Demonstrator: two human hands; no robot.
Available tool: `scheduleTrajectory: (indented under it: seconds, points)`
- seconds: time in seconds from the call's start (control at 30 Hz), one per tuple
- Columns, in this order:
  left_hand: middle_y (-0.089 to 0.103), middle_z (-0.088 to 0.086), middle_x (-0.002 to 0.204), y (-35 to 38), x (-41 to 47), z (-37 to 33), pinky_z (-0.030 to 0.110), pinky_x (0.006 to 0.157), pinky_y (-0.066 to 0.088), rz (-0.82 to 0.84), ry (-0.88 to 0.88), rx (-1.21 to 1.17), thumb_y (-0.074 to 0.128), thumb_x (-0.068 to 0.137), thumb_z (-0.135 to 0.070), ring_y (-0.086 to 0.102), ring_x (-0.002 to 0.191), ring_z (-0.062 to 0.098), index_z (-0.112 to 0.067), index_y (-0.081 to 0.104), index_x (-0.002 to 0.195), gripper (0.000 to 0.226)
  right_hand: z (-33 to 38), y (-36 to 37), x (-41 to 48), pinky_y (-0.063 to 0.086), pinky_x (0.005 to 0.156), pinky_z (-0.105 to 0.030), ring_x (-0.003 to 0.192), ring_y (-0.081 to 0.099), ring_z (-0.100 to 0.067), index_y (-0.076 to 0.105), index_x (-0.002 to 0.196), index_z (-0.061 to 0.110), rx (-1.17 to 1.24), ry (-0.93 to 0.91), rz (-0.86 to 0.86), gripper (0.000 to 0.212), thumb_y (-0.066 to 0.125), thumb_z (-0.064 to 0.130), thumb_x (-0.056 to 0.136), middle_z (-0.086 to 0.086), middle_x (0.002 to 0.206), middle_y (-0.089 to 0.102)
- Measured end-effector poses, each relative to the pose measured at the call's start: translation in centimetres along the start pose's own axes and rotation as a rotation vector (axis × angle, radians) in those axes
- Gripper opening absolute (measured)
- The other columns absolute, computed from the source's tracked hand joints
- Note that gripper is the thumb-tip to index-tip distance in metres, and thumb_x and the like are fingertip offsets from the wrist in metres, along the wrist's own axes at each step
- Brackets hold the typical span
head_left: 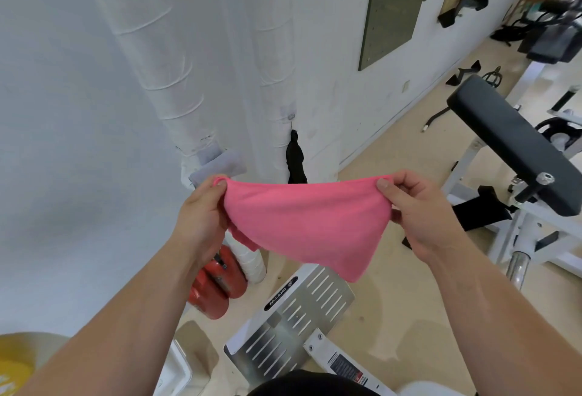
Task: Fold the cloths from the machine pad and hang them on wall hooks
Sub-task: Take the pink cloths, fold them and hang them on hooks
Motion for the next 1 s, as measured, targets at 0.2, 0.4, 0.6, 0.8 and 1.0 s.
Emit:
scheduleTrajectory:
  seconds: [0.2,0.4,0.6,0.8,1.0]
  points:
    - [0.052,0.006,0.073,0.1,0.0,0.9,0.034,0.064,0.039,-0.058,-0.045,0.225,0.050,0.102,-0.015,0.044,0.070,0.021,-0.016,0.066,0.083,0.025,-0.7,-2.0,0.0,0.053,0.064,-0.043,0.072,0.053,-0.021,0.062,0.076,0.016,-0.132,-0.042,-0.278,0.020,0.066,0.011,0.095,-0.010,0.079,0.061]
    - [0.046,0.000,0.061,2.0,-3.0,2.3,0.023,0.046,0.037,-0.076,-0.117,0.229,0.049,0.103,-0.016,0.038,0.054,0.016,-0.012,0.062,0.091,0.018,-2.0,0.6,-1.6,0.056,0.064,-0.058,0.061,0.057,-0.018,0.065,0.076,0.026,-0.348,-0.128,-0.315,0.007,0.070,0.028,0.081,0.010,0.060,0.061]
    - [0.056,-0.003,0.055,5.3,-7.8,3.3,0.026,0.049,0.037,-0.018,-0.158,0.163,0.048,0.105,-0.019,0.046,0.052,0.015,-0.013,0.067,0.089,0.026,-2.0,6.3,-5.3,0.051,0.059,-0.035,0.058,0.055,-0.010,0.064,0.074,0.017,-0.333,-0.240,-0.231,0.018,0.073,0.017,0.089,-0.003,0.064,0.064]
    - [0.078,0.006,0.081,8.7,-10.5,2.0,0.015,0.052,0.051,0.137,-0.085,0.096,0.043,0.107,-0.012,0.072,0.065,0.010,-0.008,0.071,0.106,0.028,-2.8,9.7,-7.1,0.047,0.065,-0.014,0.066,0.062,-0.003,0.070,0.086,0.016,-0.249,-0.282,-0.082,0.010,0.072,0.007,0.090,0.012,0.082,0.070]
    - [0.079,0.008,0.092,8.5,-10.4,2.0,0.017,0.063,0.054,0.156,-0.069,0.089,0.044,0.106,-0.008,0.075,0.087,0.016,-0.012,0.074,0.106,0.030,-1.5,10.0,-8.1,0.055,0.084,-0.025,0.095,0.070,-0.016,0.075,0.093,0.009,-0.294,-0.497,0.011,0.013,0.070,-0.002,0.088,0.002,0.098,0.073]
Point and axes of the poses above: each hand's wrist, its own x-axis towards the middle knuckle, its own y-axis out of the palm, z = x × y, the point moved 8 cm from there along x, towards the middle knuckle
